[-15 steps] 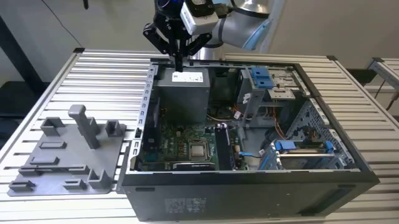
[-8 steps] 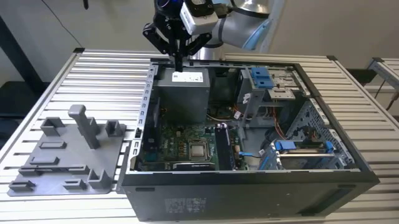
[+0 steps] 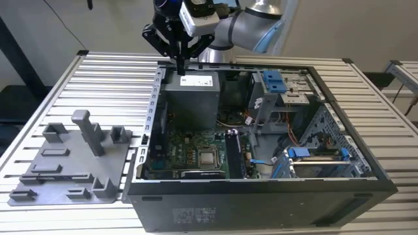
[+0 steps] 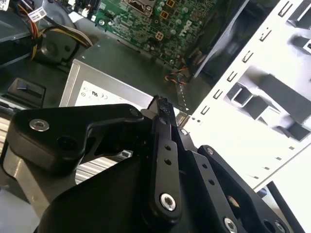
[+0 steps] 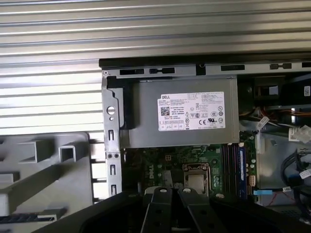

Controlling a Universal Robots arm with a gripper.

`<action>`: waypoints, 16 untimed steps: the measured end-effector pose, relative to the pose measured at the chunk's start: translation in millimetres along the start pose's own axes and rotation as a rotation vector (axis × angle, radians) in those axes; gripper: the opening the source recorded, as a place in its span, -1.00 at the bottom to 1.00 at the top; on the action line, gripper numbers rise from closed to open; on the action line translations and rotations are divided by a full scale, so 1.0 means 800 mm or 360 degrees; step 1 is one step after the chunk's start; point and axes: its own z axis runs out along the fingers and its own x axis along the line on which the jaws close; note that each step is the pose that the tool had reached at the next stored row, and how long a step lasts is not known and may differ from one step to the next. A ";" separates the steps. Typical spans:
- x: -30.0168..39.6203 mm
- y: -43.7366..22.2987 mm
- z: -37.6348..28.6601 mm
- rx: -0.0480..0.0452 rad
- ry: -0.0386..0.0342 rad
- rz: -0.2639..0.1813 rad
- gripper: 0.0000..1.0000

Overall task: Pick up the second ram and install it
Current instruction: 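Reach for the second ram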

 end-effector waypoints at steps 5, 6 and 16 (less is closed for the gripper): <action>0.0106 -0.0007 -0.0002 0.0000 0.0000 0.0000 -0.79; 0.0127 -0.0009 -0.0003 0.0000 0.0000 0.0000 -0.79; 0.0358 -0.0025 -0.0008 0.0000 0.0008 0.0000 -0.79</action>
